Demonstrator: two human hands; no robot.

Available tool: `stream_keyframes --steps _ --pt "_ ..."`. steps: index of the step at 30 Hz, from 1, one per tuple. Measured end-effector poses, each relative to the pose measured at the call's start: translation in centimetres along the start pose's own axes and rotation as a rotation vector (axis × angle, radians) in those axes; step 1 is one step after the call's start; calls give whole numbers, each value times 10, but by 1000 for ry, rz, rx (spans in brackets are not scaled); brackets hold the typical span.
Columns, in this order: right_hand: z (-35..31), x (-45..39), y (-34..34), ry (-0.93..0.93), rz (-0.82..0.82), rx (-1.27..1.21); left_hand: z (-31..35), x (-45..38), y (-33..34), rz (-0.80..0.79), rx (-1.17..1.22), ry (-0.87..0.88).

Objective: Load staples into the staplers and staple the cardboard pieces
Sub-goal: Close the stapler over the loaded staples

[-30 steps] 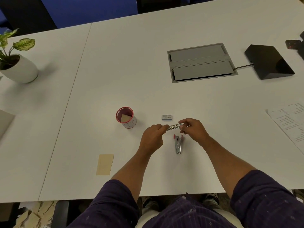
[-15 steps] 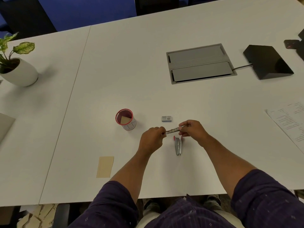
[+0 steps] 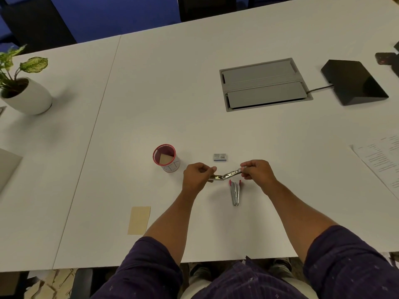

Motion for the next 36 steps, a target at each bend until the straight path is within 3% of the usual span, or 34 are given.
stream_keyframes --steps 8,13,21,30,36 --pt "4 0 2 29 33 -63 -7 12 18 49 219 -26" --pt "-4 5 11 16 -14 -65 -2 21 31 129 108 29" --pt "-13 8 25 5 -82 -97 0 24 55 -56 -197 121" --pt "-19 11 34 21 -224 -155 3 22 47 71 -407 185" --pt "-17 12 37 4 -324 -190 4 22 41 129 -424 200"
Point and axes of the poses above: each hand's wrist, its own x-axis away from the middle knuckle, its own y-axis out of the palm, z = x × y, the point moved 4 cm from there along -x, towards the middle knuckle, and after that the axes turned 3 degrees about x, right-handed, at the moved point
